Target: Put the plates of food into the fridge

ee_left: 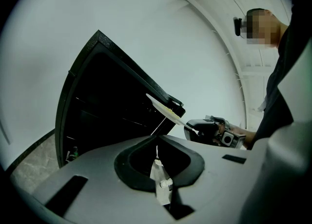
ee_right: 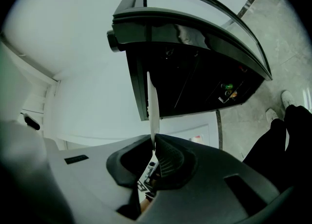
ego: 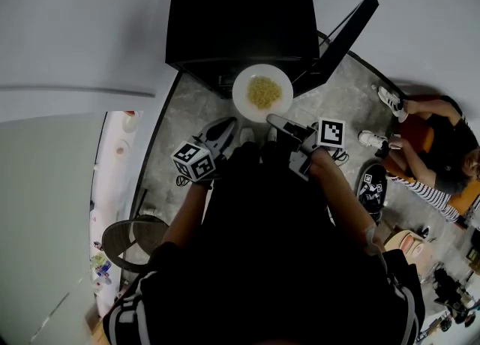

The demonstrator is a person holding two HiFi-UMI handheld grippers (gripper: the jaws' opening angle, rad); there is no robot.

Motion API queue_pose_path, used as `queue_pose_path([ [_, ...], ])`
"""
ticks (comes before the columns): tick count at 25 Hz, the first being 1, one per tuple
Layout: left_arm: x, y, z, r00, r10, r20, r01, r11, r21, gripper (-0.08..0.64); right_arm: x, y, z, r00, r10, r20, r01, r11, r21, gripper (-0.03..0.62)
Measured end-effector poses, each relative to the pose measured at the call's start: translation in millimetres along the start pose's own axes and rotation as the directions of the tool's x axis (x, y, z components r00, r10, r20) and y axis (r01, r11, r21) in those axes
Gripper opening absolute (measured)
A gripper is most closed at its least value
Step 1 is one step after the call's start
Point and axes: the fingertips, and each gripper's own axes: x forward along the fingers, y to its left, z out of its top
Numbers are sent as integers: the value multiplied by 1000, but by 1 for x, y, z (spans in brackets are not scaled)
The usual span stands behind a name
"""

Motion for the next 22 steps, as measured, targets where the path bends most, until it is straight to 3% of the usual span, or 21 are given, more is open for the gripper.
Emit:
queue_pose_path([
  [22, -28, 9, -1, 1000, -9, 3, 9, 1000, -5, 25, 7, -29, 1, 996, -11, 92, 7, 999, 39, 34],
])
